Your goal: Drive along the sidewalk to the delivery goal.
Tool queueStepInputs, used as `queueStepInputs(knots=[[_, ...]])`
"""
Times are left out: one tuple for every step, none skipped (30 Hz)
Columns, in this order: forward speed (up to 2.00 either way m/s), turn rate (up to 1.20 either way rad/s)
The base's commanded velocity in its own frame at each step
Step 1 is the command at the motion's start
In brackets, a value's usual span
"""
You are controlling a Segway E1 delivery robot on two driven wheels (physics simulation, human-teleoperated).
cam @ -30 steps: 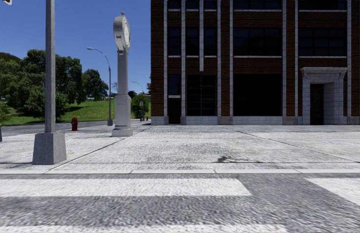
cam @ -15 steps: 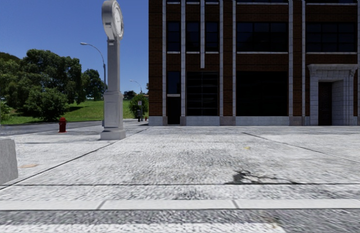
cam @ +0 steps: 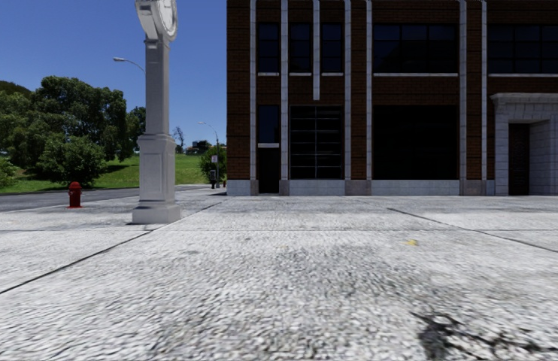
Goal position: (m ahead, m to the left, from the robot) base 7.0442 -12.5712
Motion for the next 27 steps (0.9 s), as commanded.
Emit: queueStepInputs(knots=[[2.0,0.0],[2.0,0.0],[2.0,0.0],[2.0,0.0],[2.0,0.0],[2.0,0.0],[2.0,0.0],[2.0,0.0],[2.0,0.0],[2.0,0.0],[2.0,0.0],[2.0,0.0],[2.0,0.0],[2.0,0.0],[2.0,0.0],[2.0,0.0],[2.0,0.0],[2.0,0.0],[2.0,0.0],[2.0,0.0],[2.0,0.0],[2.0,0.0],[2.0,0.0],[2.0,0.0],[2.0,0.0],[2.0,0.0],[2.0,0.0]])
